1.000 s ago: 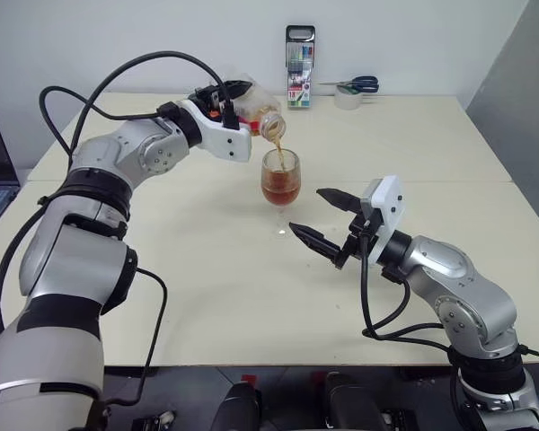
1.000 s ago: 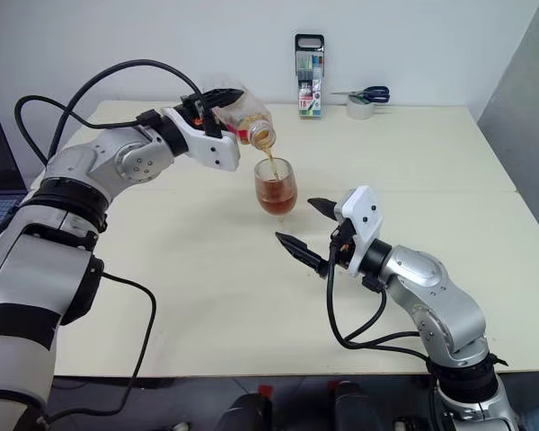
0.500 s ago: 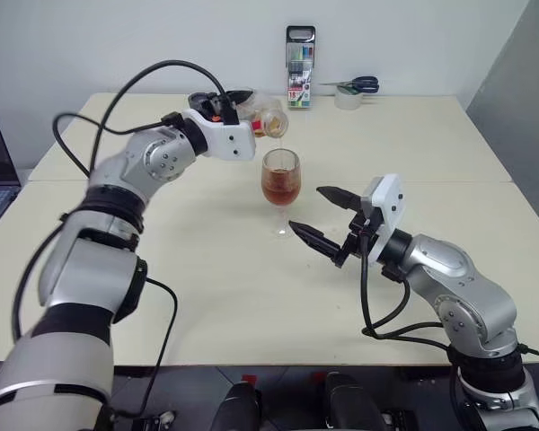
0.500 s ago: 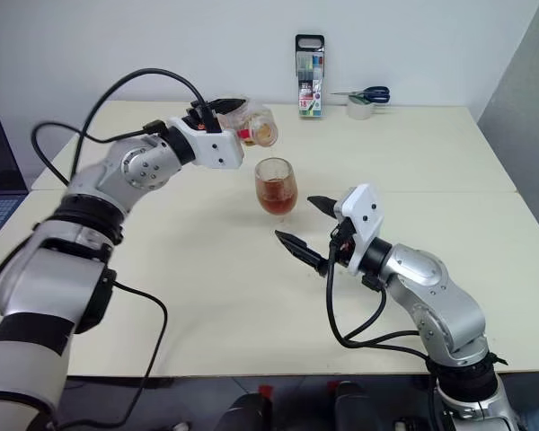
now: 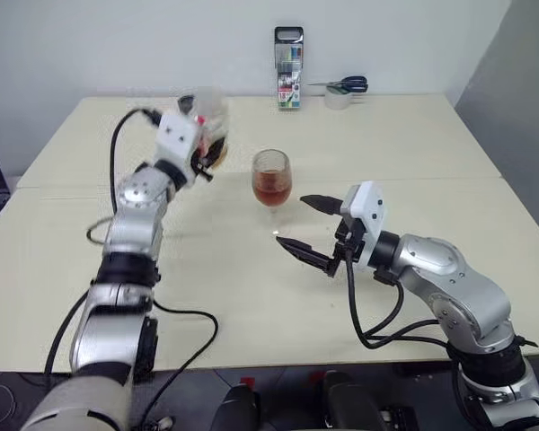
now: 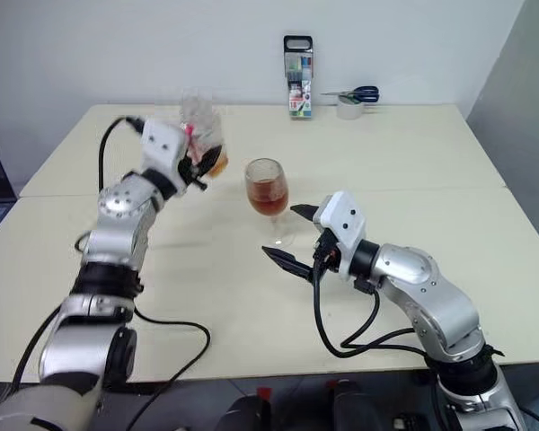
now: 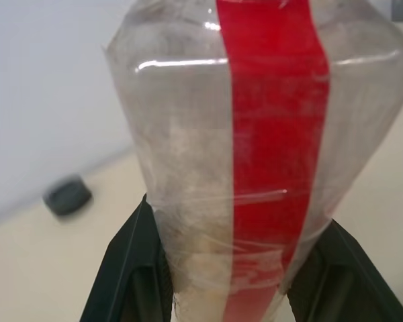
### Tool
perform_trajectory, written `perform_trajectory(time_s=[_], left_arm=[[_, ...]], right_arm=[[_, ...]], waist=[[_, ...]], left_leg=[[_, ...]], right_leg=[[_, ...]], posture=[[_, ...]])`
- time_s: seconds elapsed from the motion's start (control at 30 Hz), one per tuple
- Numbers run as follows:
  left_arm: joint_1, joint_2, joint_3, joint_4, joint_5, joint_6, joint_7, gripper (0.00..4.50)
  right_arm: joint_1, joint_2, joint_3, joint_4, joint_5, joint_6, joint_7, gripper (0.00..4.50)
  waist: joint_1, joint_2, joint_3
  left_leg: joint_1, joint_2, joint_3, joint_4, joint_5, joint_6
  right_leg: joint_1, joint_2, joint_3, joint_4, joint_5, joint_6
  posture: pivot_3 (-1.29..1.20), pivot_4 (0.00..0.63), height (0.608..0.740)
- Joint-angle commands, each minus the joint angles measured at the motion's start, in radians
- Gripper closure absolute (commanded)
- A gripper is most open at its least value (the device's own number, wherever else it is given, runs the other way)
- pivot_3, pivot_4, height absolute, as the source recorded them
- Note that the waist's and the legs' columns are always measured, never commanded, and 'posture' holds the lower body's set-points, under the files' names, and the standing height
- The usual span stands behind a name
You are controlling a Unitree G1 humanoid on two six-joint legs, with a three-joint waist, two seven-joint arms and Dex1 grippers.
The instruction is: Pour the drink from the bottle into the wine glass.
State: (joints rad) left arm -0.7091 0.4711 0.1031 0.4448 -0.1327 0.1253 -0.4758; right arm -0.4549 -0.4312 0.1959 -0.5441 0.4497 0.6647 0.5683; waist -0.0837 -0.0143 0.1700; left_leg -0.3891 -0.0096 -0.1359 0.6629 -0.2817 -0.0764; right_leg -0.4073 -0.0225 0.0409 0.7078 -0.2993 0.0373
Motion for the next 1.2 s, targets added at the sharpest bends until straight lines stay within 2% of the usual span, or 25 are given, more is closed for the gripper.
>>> perform_trajectory(time_s=[0.03, 0.2, 0.63, 0.9, 1.1, 1.2], left_arm=[[0.035, 0.000, 0.070, -0.116, -0.065, 0.078, 0.027, 2.81], [0.116, -0.020, 0.135, -0.120, -0.128, 0.100, 0.036, 2.81], [0.175, -0.020, 0.142, -0.039, -0.091, 0.096, 0.095, 2.81], [0.190, -0.022, 0.134, -0.061, -0.087, 0.089, 0.093, 0.08], [0.206, -0.023, 0.112, -0.088, -0.071, 0.075, 0.085, 0.03], [0.242, -0.024, 0.104, -0.124, -0.060, 0.043, 0.086, 0.03]], right_arm=[[-0.030, 0.001, -0.003, -0.007, -0.010, -0.007, 0.005, 0.00], [-0.057, 0.005, 0.025, 0.004, -0.007, -0.006, 0.033, 0.00], [-0.065, 0.020, 0.047, 0.010, -0.012, 0.004, 0.041, 0.00], [-0.061, 0.019, 0.043, 0.003, -0.011, 0.013, 0.040, 0.00], [-0.056, 0.017, 0.042, 0.005, -0.016, 0.012, 0.039, 0.00], [-0.007, 0.012, 0.035, 0.019, -0.048, -0.018, 0.016, 0.00]], waist=[[0.001, -0.001, 0.000], [0.004, -0.001, -0.001], [0.010, -0.002, -0.002], [0.015, -0.003, -0.001], [0.024, -0.003, -0.002], [0.025, -0.003, -0.002]], left_leg=[[0.000, 0.000, 0.000, 0.000, 0.000, 0.000], [0.000, 0.000, 0.000, 0.002, 0.000, 0.000], [0.003, 0.000, 0.001, 0.001, -0.001, 0.002], [0.005, 0.001, 0.002, 0.000, -0.002, 0.004], [0.005, 0.001, 0.002, 0.000, -0.002, 0.004], [0.005, 0.001, 0.002, 0.000, -0.002, 0.004]], right_leg=[[0.000, 0.000, 0.000, 0.000, 0.000, 0.000], [0.000, 0.000, 0.001, 0.001, 0.000, 0.000], [0.001, 0.000, 0.001, 0.002, 0.000, 0.000], [0.002, 0.000, 0.001, 0.003, 0.000, 0.000], [0.002, 0.000, 0.001, 0.002, 0.000, 0.000], [0.002, 0.000, 0.001, 0.002, 0.000, 0.000]], posture=[[0.00, 0.150, 0.740], [0.00, 0.150, 0.740], [0.00, 0.150, 0.740], [0.00, 0.150, 0.740], [0.00, 0.150, 0.740], [0.00, 0.150, 0.740]])
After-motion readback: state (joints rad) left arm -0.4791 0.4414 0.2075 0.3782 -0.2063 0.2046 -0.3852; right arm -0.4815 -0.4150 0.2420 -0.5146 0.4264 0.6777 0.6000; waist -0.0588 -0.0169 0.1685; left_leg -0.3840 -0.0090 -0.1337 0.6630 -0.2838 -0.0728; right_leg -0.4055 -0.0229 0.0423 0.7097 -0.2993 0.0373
